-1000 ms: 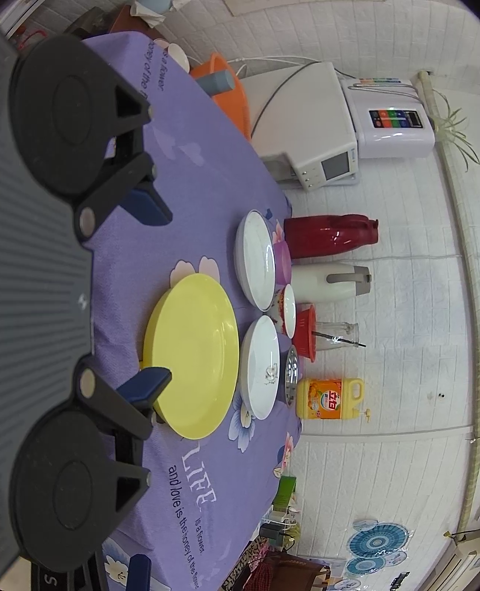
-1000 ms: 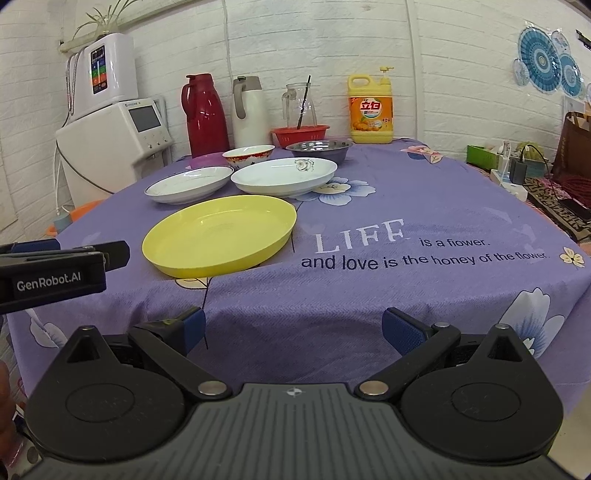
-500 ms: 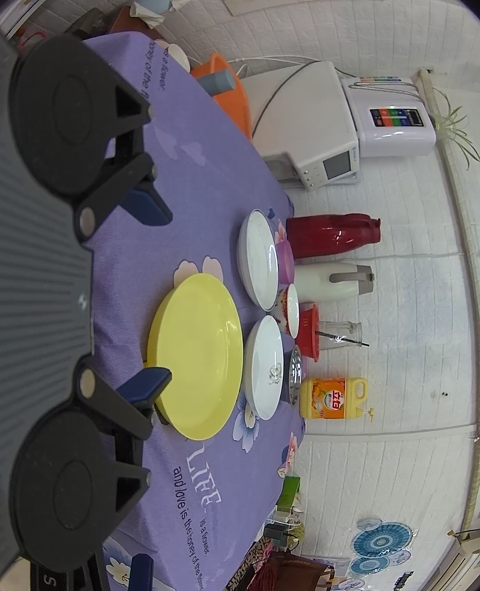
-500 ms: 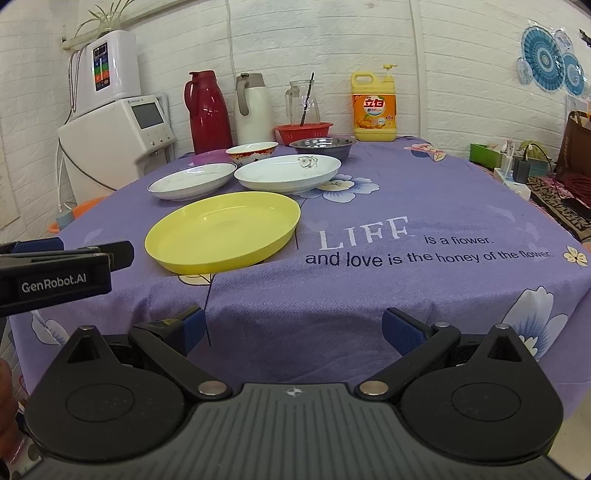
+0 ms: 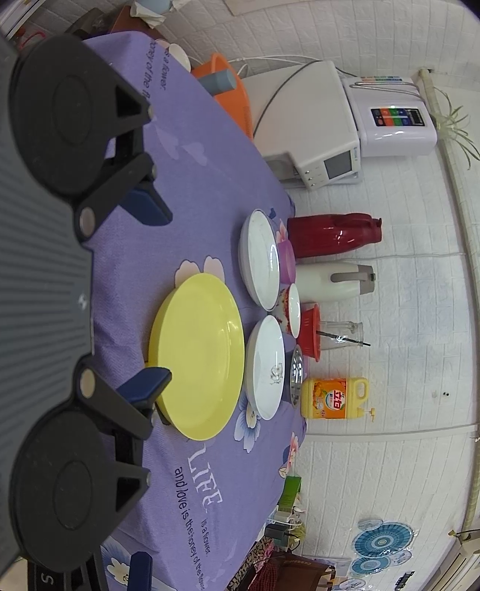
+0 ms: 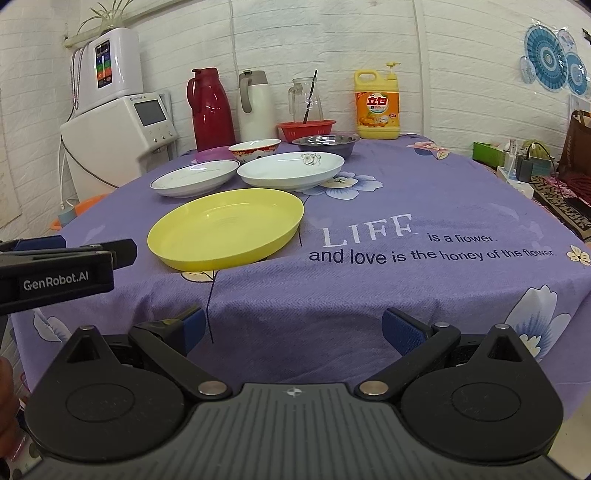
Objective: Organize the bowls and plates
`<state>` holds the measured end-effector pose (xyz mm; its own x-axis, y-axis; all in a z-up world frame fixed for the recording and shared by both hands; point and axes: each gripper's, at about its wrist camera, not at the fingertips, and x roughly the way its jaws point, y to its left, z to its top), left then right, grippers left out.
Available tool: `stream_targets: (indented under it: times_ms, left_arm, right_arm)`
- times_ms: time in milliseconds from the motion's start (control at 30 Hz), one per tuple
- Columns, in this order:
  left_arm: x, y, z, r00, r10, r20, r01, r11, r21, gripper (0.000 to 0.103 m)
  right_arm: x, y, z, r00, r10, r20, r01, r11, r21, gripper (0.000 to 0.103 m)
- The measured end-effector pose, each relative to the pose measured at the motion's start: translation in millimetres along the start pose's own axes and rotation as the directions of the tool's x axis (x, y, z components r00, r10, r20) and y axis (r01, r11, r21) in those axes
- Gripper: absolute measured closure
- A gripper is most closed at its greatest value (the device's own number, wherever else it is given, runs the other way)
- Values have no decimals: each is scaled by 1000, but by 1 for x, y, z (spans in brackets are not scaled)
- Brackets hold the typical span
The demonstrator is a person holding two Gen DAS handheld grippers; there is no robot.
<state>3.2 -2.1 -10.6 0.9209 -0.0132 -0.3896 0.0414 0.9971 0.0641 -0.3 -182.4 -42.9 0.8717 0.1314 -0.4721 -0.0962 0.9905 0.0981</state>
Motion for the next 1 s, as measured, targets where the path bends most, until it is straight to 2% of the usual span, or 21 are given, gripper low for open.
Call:
stream_targets:
  times_ms: [1000]
  left_arm:
    - [10,4,3,1000,10,-18,-10,1000,-1,23]
  right_arm:
    - [5,0,-2,1000,18,-20,-18,1000,6,0]
